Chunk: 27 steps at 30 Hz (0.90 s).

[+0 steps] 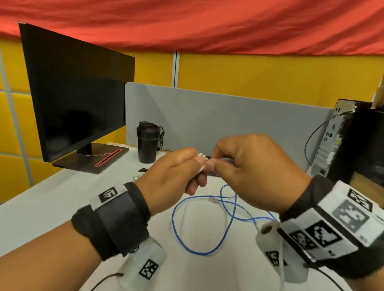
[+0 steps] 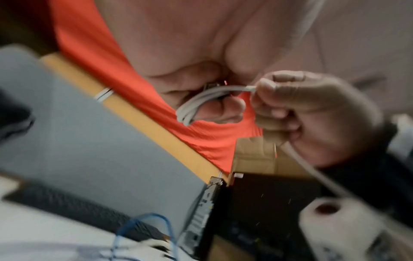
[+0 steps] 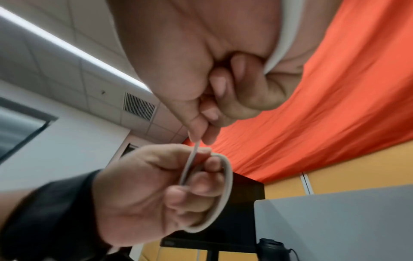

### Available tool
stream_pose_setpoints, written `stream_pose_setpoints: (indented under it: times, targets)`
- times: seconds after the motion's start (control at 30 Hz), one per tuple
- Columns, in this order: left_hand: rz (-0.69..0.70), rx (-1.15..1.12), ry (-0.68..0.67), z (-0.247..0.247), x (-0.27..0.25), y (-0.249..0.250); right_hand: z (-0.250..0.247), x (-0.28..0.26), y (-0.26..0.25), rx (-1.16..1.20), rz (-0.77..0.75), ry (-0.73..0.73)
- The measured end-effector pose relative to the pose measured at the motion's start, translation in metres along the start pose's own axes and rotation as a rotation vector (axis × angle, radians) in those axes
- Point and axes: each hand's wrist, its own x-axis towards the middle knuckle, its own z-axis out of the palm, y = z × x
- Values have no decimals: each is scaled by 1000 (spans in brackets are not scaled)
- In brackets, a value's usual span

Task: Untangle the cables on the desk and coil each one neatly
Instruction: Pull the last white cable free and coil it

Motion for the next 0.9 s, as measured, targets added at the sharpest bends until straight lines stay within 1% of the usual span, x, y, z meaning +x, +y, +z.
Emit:
stream_pose_setpoints:
  times: [0.03,0.1,0.17,0.23,0.3,0.37,0.4,0.43,0.47,0.53,0.57,0.63,0.67,0.7,0.73,0.77,0.83,0.87,0.9]
  targets:
    - [-72,-129,-9,2,-3,0,-1,3,3,-14,-1,4]
    - [-191,-315,-23,6,-9,-1,0,10,9,30,20,26]
    - [-229,-516,-58,8,-15,0,5,14,17,130,62,39]
    - [-219,-681,-113,8,-19,4,13,14,24,260,107,50]
    - [-175,-795,-144,6,-19,10,25,10,28,396,149,69]
    - [-103,-895,-112,4,-14,15,40,0,28,491,189,79]
    - [-67,-912,-67,4,-11,16,49,-6,26,504,192,62]
    - [-36,-882,-6,5,-7,18,58,-13,23,495,184,15]
    - [-10,-796,59,5,-3,18,67,-21,18,466,166,-57]
    - [18,-477,153,5,4,13,78,-34,7,383,90,-202]
    - [36,-283,162,3,6,10,77,-38,3,348,46,-231]
    - [99,48,93,1,7,-2,63,-37,1,319,6,-182]
    - [117,183,40,1,5,-7,53,-33,3,318,1,-135]
    - [115,269,-10,1,3,-11,44,-28,6,321,14,-94]
    - [86,292,-48,3,2,-13,36,-23,10,319,45,-71]
    - [22,222,-80,4,1,-14,30,-17,15,304,81,-63]
    - [-139,-54,-154,6,1,-13,27,-8,25,286,157,-50]
    - [-187,-143,-195,6,2,-11,28,-7,28,307,191,-37]
    - [-198,-160,-226,5,4,-10,32,-6,31,341,218,-19]
